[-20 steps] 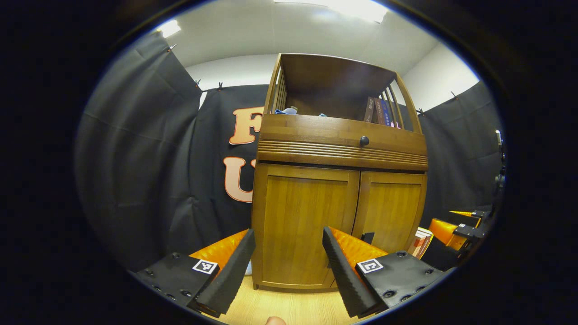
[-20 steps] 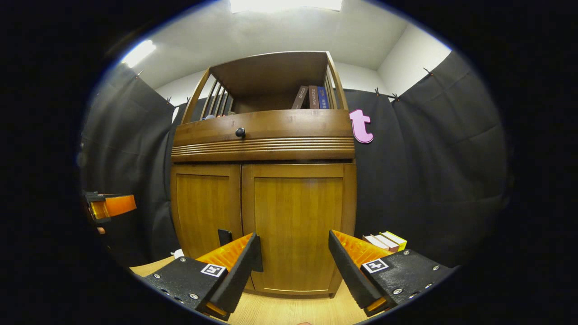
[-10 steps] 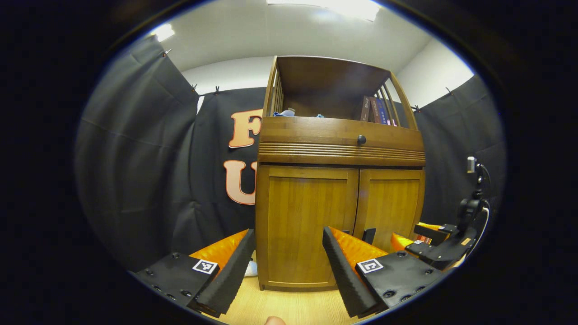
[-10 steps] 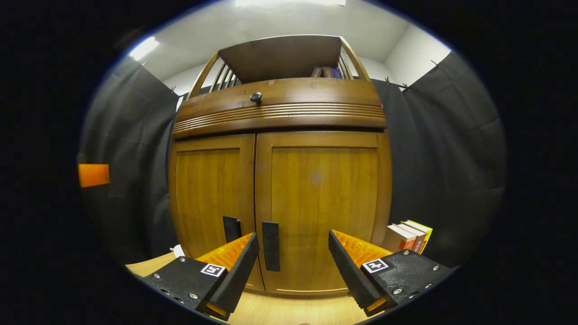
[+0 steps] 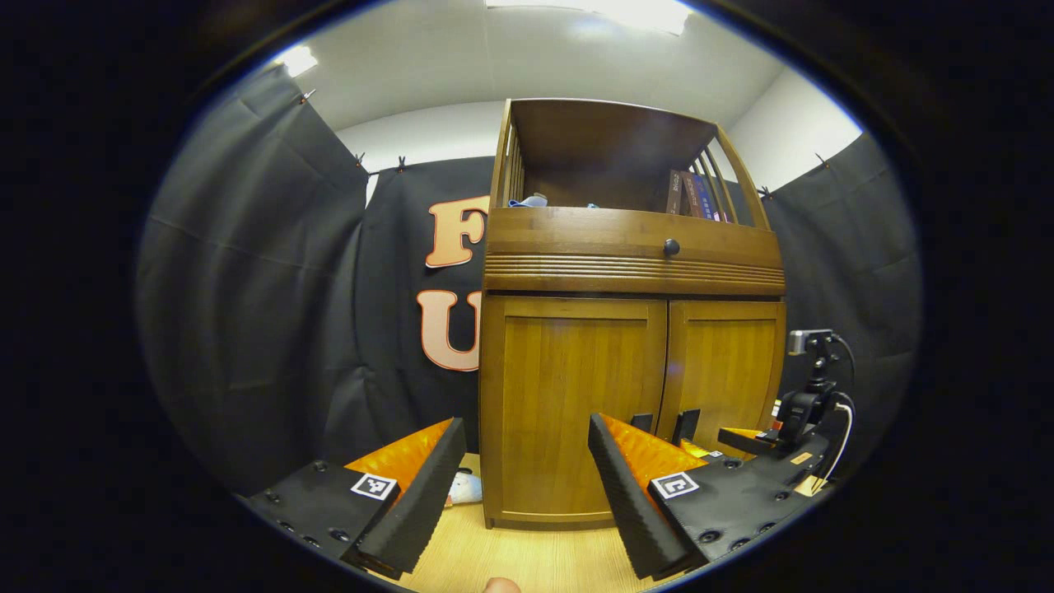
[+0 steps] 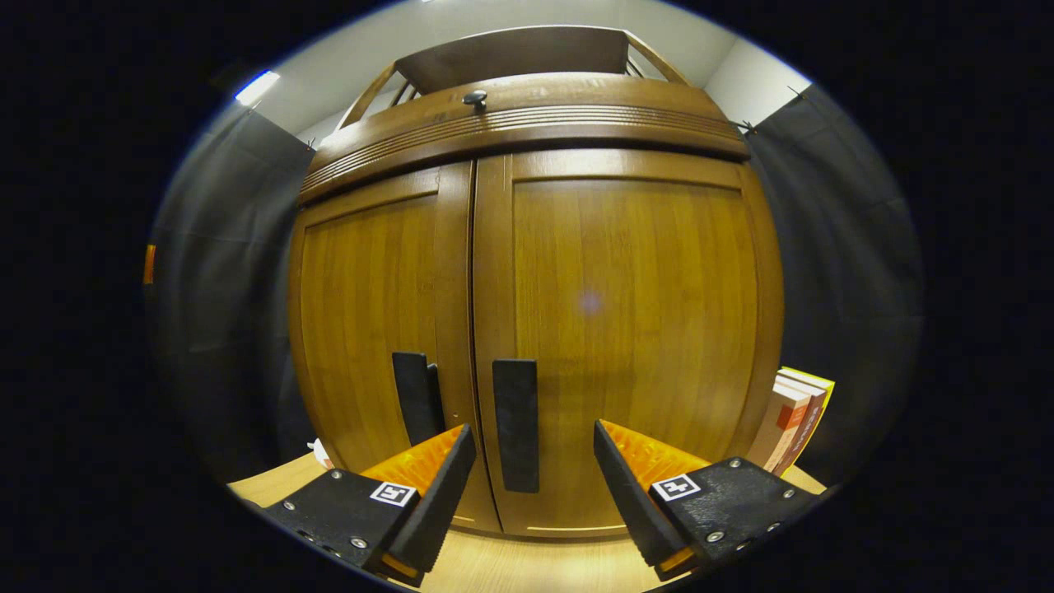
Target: Open the right door of the double-door shoe cabinet with the right hand, and open the left door with the left hand.
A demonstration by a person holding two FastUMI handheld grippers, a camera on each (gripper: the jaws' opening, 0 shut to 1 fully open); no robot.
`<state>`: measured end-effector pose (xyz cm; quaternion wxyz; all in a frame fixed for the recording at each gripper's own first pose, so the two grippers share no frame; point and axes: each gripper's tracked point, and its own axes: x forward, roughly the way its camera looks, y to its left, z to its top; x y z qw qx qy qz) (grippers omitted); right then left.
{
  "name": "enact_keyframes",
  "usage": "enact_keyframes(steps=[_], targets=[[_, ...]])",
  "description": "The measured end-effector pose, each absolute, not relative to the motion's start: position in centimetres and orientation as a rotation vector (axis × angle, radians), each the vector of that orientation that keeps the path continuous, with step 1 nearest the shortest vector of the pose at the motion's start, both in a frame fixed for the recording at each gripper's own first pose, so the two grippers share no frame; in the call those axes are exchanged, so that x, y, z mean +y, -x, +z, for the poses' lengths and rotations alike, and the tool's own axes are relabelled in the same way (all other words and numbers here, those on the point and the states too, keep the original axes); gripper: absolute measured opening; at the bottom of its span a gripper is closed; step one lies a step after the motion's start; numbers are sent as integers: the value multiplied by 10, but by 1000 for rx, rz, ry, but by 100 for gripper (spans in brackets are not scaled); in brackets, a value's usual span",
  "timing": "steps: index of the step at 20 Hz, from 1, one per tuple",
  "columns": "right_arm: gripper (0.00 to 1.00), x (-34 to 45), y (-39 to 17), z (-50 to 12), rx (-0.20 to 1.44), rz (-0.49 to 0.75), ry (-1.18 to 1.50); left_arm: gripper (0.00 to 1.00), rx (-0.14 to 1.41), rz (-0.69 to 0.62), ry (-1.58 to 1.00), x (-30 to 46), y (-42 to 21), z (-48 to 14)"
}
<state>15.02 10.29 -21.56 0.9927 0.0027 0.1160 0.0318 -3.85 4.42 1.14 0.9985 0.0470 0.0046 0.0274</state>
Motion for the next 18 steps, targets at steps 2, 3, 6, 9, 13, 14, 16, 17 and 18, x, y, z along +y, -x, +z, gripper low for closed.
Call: enact_keyframes(steps=[2,3,6,9,13,14,16,17,18], targets=[[81,107,-160,-227,253,59,-16,94,12,55,-99,46,40,9],[77,109,-165,-232,258,58,-19,94,12,56,-101,48,41,8],[71,111,-177,-239,260,56,-25,94,17,54,-101,48,39,5],[55,113,-186,-245,267,56,-42,97,26,42,-102,45,36,2],[36,113,-191,-248,270,57,-49,99,44,32,-105,40,32,-1],[33,112,-190,-247,269,59,-50,96,44,34,-107,39,31,-1],[36,112,-189,-248,274,63,-52,94,46,34,-104,38,31,-1],[34,112,-189,-249,278,64,-53,94,47,30,-99,36,32,-2],[39,113,-187,-249,280,64,-56,94,48,28,-97,35,33,-1]])
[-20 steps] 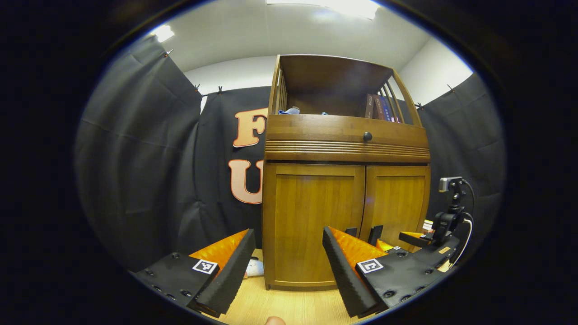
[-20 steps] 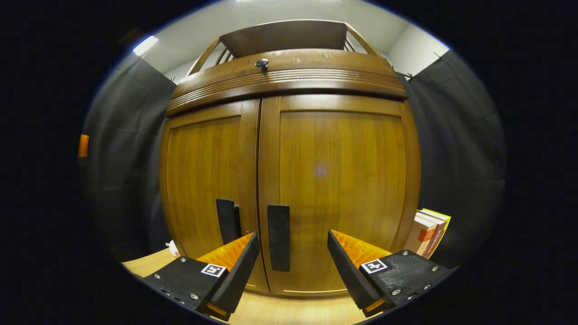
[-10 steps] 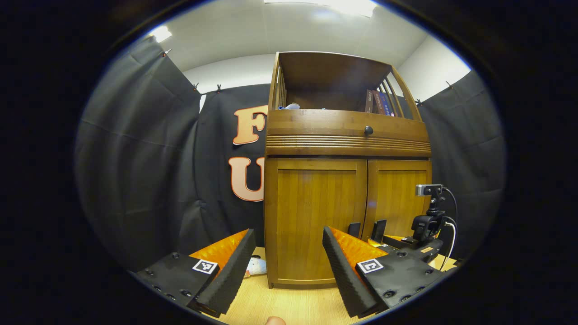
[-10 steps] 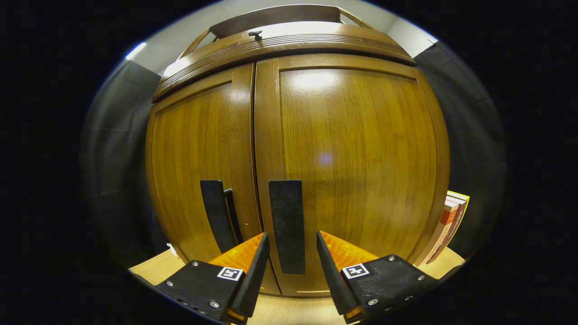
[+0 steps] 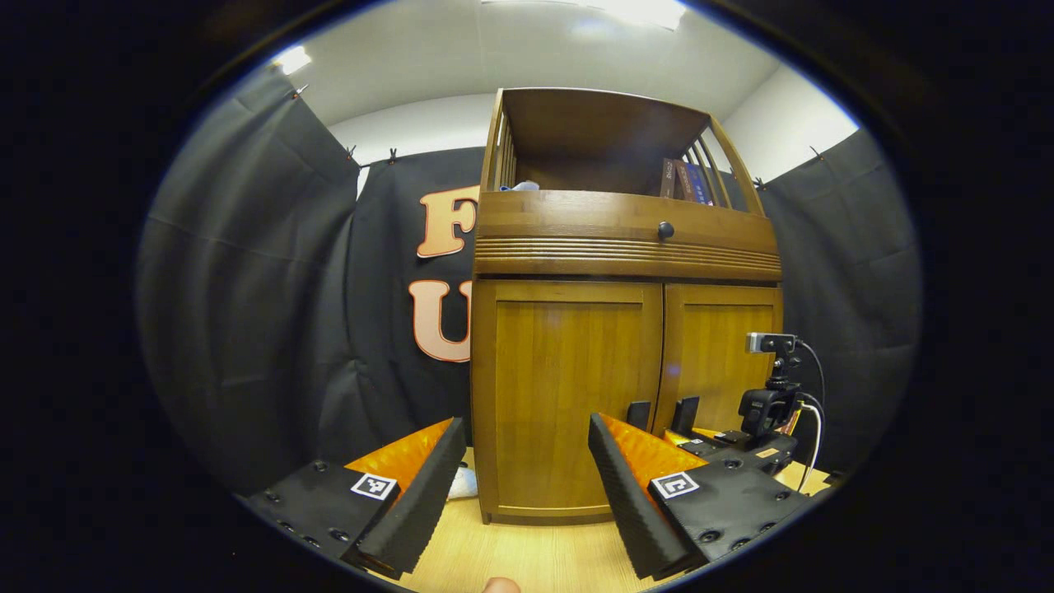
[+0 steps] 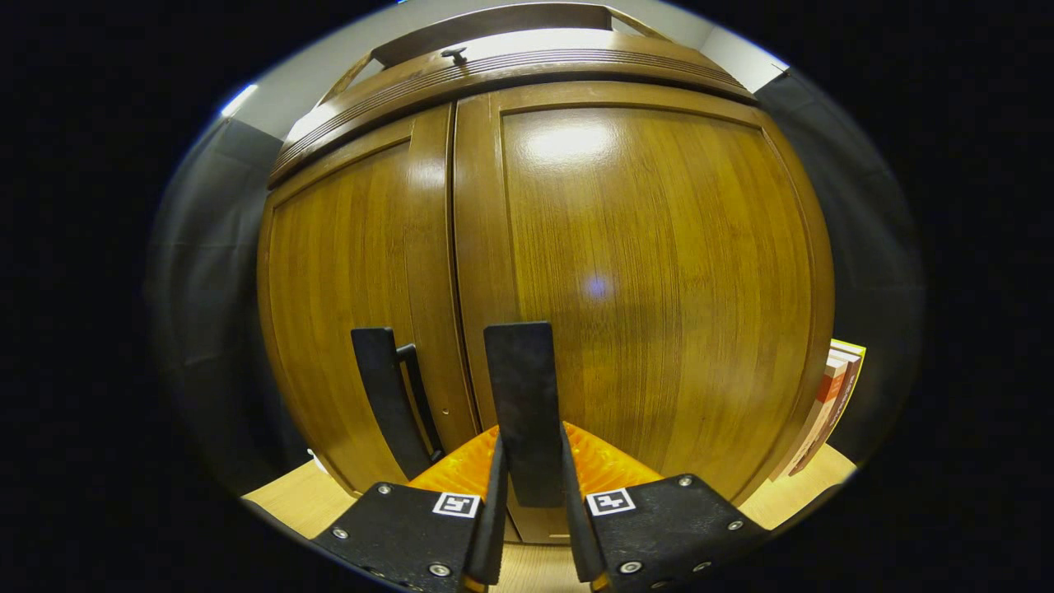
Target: Open the right door of the double-door shoe cabinet with the right hand, and open the left door with the left hand.
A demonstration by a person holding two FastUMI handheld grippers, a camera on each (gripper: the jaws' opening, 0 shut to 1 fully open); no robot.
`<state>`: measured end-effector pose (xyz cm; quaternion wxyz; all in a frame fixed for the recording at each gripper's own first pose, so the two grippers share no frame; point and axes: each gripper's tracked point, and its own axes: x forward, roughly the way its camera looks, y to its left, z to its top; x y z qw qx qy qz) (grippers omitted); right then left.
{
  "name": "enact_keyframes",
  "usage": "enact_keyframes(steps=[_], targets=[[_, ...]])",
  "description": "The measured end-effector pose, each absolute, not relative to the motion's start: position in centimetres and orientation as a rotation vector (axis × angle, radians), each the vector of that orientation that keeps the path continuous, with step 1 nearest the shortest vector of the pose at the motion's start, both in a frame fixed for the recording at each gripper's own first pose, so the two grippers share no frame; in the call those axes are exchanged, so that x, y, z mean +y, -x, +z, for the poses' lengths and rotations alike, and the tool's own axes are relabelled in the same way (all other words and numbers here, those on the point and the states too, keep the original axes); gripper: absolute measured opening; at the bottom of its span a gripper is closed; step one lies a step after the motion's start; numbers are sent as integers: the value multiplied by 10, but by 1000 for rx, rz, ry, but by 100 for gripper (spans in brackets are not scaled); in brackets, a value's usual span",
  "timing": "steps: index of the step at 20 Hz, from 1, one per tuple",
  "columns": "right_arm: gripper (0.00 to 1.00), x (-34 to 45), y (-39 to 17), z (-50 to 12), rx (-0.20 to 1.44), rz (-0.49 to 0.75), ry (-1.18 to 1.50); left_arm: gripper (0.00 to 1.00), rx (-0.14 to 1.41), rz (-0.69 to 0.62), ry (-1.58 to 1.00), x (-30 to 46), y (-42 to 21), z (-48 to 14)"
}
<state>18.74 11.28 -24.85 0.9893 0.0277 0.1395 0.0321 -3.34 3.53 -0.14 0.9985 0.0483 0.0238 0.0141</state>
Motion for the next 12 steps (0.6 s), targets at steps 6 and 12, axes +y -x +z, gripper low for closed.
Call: enact_keyframes(steps=[6,12], targets=[[29,112,-166,-244,292,106,-60,94,34,40,-95,35,38,5],[27,106,-137,-237,278,123,-63,94,34,21,-104,24,46,6]])
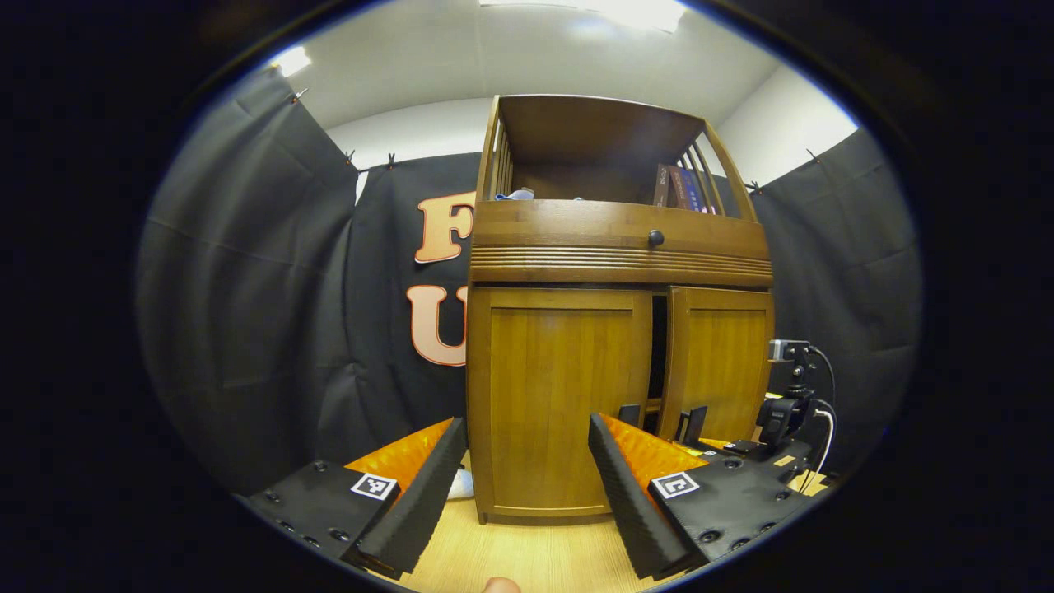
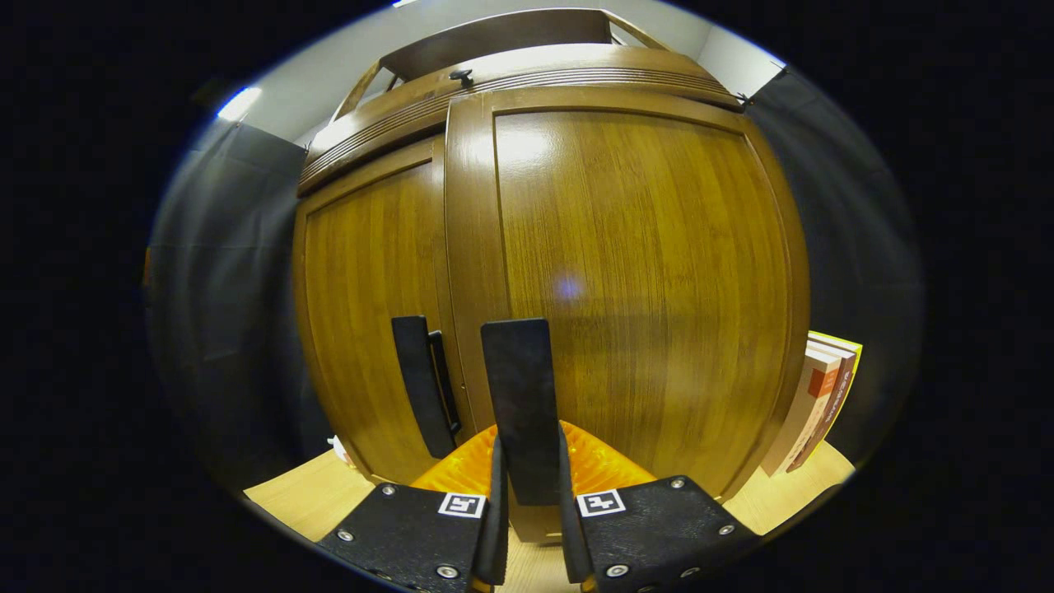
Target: Open the right door of the double-door shoe cabinet with the right hand, and open the left door with the left hand.
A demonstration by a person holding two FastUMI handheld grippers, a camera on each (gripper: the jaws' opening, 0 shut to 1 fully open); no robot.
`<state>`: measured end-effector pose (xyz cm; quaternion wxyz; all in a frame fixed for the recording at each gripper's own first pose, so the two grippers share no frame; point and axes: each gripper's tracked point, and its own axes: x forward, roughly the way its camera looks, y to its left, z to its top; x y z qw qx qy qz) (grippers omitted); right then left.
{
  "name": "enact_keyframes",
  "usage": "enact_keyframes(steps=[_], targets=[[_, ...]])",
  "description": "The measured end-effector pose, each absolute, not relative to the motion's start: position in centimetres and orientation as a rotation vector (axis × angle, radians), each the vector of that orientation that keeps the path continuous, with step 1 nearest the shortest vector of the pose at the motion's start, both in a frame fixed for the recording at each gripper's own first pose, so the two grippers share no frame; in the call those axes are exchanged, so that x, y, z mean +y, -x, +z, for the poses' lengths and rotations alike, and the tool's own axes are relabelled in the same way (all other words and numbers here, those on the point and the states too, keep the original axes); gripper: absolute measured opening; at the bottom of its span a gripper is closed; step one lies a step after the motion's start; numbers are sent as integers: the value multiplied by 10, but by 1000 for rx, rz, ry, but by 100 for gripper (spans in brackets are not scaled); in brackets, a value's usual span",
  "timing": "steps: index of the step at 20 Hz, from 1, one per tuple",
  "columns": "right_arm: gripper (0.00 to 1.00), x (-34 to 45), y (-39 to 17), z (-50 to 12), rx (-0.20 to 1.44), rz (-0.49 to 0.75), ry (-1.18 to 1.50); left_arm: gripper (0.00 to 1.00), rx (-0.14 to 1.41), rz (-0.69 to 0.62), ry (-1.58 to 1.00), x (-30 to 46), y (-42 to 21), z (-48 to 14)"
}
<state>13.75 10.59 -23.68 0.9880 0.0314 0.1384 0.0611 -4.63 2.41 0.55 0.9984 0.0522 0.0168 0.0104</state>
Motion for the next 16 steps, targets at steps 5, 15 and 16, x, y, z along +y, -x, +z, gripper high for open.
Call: enact_keyframes(steps=[5,15,16], targets=[[24,95,-107,-229,253,115,-67,94,28,8,-93,17,54,6],[23,65,-50,-216,251,109,-60,94,32,-6,-86,10,73,4],[23,63,-45,-213,249,109,-56,94,29,-7,-89,9,74,5]])
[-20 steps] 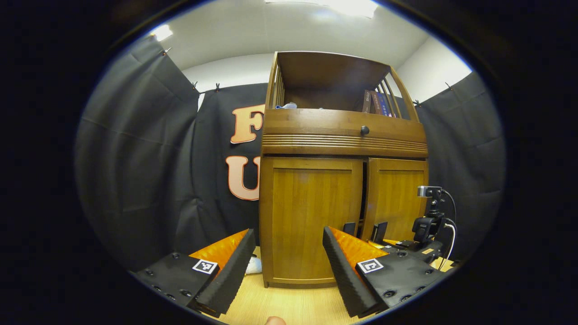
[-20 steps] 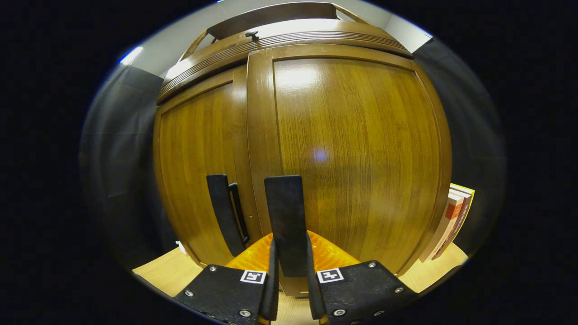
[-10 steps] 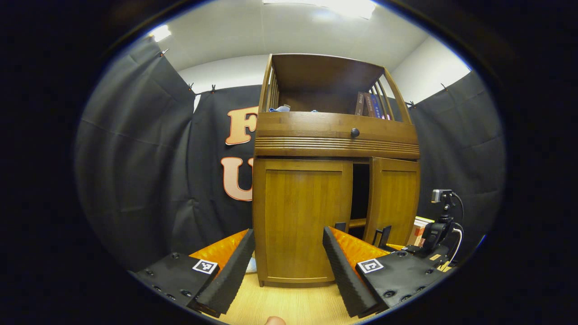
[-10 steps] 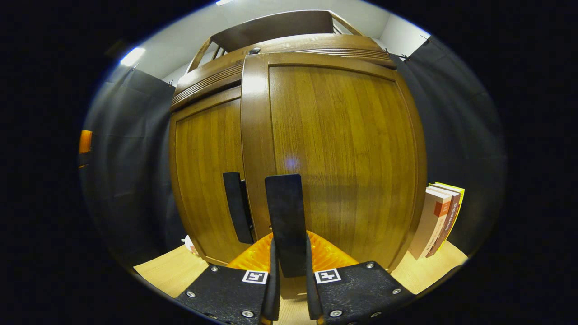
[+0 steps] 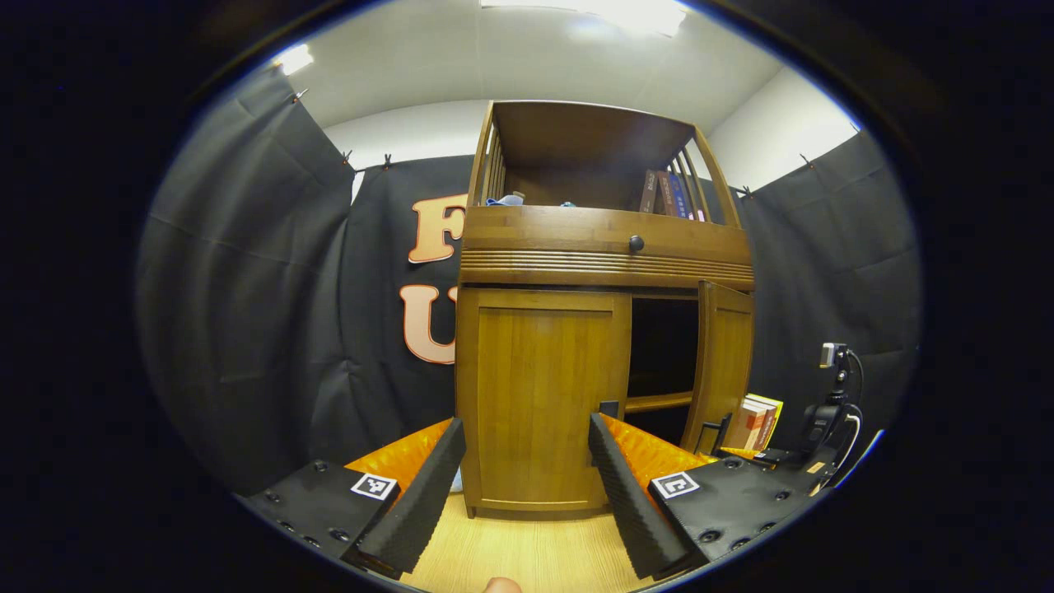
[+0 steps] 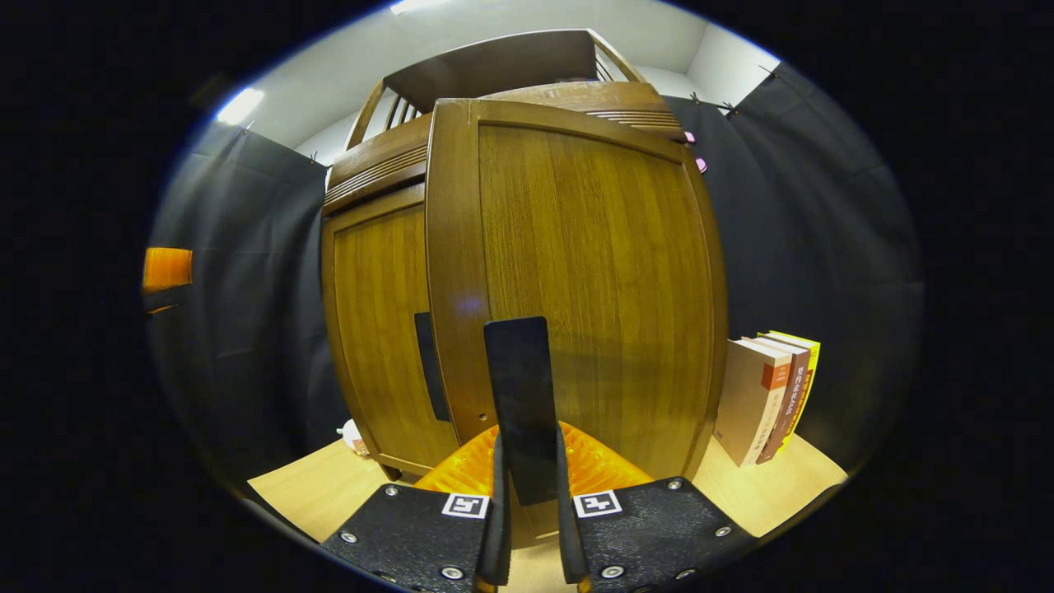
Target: Open the right door of the double-door shoe cabinet with the right hand, and open the left door with the left hand.
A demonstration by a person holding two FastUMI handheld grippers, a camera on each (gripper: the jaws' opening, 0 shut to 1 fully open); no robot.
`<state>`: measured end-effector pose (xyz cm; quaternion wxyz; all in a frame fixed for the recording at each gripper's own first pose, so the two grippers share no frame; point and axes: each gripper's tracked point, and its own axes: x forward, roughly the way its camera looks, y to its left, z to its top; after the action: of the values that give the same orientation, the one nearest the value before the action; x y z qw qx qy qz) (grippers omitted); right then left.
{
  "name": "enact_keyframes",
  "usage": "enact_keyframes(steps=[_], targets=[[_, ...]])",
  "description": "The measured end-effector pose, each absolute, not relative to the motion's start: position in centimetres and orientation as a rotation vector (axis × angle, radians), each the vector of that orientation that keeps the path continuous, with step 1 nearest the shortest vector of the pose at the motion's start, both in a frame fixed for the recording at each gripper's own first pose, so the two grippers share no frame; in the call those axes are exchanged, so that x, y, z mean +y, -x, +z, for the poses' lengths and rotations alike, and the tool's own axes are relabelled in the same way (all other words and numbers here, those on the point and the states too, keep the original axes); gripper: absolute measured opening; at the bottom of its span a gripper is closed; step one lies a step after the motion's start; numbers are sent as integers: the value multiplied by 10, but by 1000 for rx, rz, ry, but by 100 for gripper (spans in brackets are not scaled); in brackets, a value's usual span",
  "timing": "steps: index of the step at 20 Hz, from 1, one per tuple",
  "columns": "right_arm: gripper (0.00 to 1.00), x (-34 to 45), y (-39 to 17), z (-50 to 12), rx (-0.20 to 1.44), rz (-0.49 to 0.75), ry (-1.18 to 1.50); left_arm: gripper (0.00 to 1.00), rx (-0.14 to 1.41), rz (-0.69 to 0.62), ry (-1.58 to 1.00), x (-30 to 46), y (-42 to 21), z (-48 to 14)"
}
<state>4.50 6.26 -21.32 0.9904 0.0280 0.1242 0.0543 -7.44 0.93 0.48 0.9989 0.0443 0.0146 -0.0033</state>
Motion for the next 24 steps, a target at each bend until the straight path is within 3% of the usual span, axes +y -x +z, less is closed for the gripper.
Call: enact_keyframes(steps=[8,14,15,17,24], targets=[[27,27,-4,-200,242,76,-40,94,33,-17,-89,7,90,4],[19,-5,21,-191,237,25,-27,94,35,-17,-84,5,93,2],[23,-11,24,-190,237,15,-24,94,35,-18,-84,5,94,2],[14,-23,32,-186,234,-8,-5,94,33,-28,-81,1,96,3],[11,-57,57,-175,227,-58,13,94,39,-60,-85,-19,98,-1]])
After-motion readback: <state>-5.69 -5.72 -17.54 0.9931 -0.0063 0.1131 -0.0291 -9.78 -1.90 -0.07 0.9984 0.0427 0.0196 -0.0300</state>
